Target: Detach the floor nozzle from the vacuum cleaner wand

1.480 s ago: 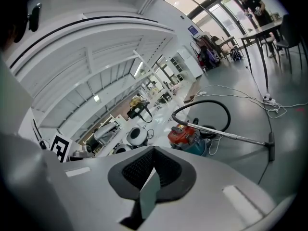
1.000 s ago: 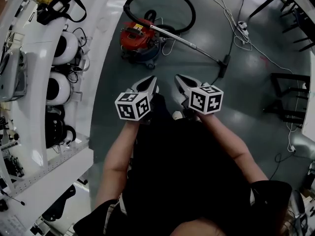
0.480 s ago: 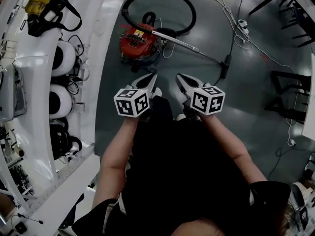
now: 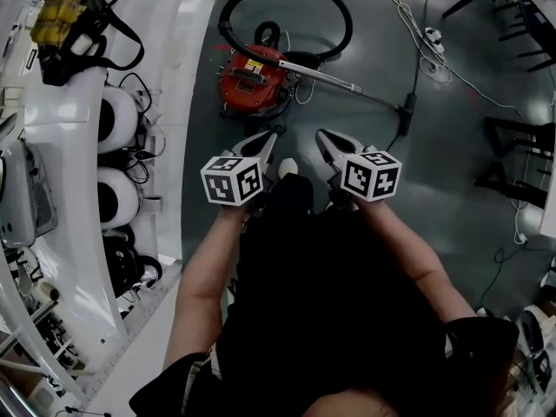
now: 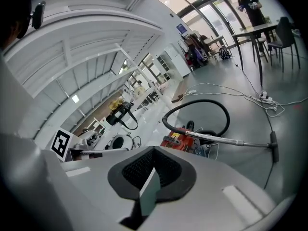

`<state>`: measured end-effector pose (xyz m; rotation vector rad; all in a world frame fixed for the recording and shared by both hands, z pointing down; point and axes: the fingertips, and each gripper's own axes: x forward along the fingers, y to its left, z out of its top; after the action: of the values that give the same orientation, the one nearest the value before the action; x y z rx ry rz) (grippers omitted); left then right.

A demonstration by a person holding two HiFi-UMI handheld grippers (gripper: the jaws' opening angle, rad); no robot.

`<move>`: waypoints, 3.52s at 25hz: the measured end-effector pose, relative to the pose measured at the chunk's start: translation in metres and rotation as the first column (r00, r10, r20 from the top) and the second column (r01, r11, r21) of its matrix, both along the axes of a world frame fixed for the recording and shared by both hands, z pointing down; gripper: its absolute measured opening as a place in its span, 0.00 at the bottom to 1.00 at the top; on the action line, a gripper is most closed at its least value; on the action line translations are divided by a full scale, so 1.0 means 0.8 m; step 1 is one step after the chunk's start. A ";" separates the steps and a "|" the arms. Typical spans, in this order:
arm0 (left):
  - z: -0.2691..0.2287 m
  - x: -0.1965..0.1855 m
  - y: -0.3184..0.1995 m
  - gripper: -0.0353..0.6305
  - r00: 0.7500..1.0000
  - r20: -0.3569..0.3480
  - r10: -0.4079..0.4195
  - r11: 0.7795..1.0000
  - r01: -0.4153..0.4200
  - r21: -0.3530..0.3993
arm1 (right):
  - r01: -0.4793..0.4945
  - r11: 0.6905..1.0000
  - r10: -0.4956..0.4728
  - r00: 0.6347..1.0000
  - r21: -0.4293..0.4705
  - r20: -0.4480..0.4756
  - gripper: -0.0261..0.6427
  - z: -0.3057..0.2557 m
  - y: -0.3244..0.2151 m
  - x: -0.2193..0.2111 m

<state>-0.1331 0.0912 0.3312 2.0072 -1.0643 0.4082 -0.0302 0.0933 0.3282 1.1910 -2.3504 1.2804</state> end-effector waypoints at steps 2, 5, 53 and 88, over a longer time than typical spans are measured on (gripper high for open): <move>0.006 -0.011 -0.005 0.07 1.000 -0.003 0.023 1.000 -0.023 -0.006 | -0.009 1.000 0.009 1.000 -0.008 -0.005 0.03 0.006 -0.008 -0.010; 0.013 -0.023 -0.015 0.07 0.997 0.003 0.073 0.997 -0.073 -0.010 | -0.027 1.000 0.027 1.000 -0.015 -0.010 0.03 0.011 -0.024 -0.023; 0.263 -0.012 -0.284 0.07 0.961 0.271 0.061 0.995 -0.036 -0.095 | 0.231 0.964 -0.246 0.962 -0.129 -0.121 0.03 0.271 -0.266 -0.025; 0.345 -0.060 -0.349 0.27 0.932 0.298 -0.206 0.939 0.274 -0.208 | 0.800 0.600 -0.733 0.544 -0.009 -0.408 0.31 0.422 -0.349 -0.094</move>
<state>-0.1808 -0.1878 0.6068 1.6063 -1.3426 0.6645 -0.1051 -0.1857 0.6656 0.2412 -2.2630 0.4709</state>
